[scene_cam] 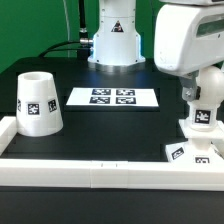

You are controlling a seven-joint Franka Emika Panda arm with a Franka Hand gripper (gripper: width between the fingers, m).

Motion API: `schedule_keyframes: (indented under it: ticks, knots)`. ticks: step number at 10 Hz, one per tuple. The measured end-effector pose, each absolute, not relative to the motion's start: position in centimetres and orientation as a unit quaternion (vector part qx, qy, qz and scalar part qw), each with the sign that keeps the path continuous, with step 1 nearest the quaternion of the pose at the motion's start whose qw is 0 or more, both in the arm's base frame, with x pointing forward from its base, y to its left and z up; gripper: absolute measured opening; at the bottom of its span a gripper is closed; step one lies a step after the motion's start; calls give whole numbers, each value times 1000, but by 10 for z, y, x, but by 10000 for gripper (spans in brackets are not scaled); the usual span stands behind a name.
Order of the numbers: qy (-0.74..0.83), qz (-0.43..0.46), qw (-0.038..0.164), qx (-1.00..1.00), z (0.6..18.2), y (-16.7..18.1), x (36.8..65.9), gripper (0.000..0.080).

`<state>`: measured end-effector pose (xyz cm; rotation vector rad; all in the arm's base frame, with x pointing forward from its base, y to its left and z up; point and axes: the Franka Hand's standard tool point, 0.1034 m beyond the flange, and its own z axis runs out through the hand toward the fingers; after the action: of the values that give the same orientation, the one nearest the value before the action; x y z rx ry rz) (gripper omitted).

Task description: Assemble lamp

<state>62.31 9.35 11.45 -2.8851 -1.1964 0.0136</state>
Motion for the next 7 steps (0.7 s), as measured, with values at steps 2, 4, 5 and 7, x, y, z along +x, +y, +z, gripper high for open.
schedule_keyframes:
  ticks: [2,4,5,7]
  knots:
    - [-478,3,6,-878,112,92,623,699]
    - [-568,6,1,-823,109,90,623,699]
    - [-603,9,-3,-798,109,89,624,699]
    - [-678,15,-13,-735,108,87,625,699]
